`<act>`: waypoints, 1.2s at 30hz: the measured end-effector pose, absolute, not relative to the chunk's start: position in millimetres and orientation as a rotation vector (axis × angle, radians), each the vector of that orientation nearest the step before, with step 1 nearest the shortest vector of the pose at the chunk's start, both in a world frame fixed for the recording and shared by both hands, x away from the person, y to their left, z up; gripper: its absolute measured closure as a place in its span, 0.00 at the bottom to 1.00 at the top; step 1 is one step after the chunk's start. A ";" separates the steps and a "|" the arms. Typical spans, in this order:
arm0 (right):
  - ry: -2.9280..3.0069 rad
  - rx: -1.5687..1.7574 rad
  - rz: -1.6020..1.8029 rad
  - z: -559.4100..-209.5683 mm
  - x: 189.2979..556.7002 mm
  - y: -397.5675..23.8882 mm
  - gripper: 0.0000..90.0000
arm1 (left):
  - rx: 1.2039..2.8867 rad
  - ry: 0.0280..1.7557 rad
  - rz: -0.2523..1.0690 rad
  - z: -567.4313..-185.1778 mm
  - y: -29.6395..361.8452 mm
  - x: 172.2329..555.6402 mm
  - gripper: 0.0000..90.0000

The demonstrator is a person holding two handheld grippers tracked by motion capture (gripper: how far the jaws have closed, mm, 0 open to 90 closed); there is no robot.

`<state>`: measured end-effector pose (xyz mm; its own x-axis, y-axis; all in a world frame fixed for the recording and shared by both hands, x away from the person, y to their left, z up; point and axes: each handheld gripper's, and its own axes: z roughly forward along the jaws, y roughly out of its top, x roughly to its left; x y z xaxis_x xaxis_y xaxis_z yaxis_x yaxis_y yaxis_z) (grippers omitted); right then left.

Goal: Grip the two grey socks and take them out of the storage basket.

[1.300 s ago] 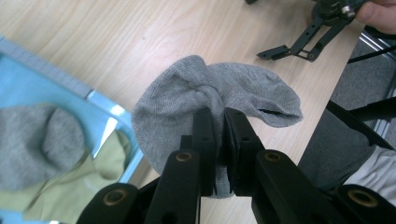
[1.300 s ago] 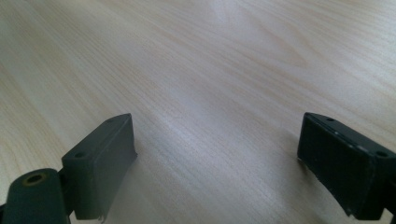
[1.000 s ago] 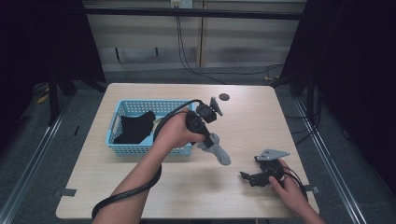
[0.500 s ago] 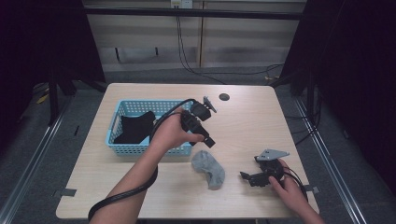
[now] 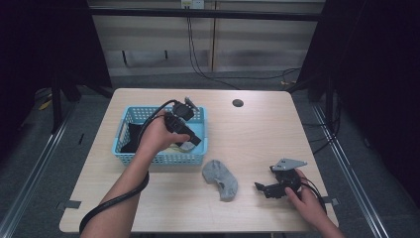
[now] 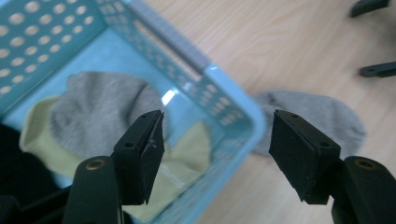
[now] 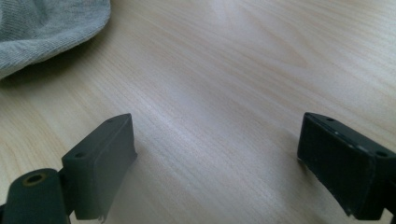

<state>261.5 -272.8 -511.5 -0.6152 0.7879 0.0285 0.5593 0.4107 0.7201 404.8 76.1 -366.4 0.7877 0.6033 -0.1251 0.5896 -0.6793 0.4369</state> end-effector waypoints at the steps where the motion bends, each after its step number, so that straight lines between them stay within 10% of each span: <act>1: 2.357 1.167 1.021 -511.4 261.5 -272.9 0.12 | 2.499 0.918 0.045 -370.1 79.1 407.2 0.38; 25: 2.356 1.164 1.023 -511.6 261.7 -273.2 0.12 | 2.502 1.086 0.074 -438.6 96.7 454.3 0.40; 36: 2.357 1.162 1.024 -511.5 261.8 -273.3 0.12 | 2.581 1.117 0.067 -453.0 89.2 463.4 0.58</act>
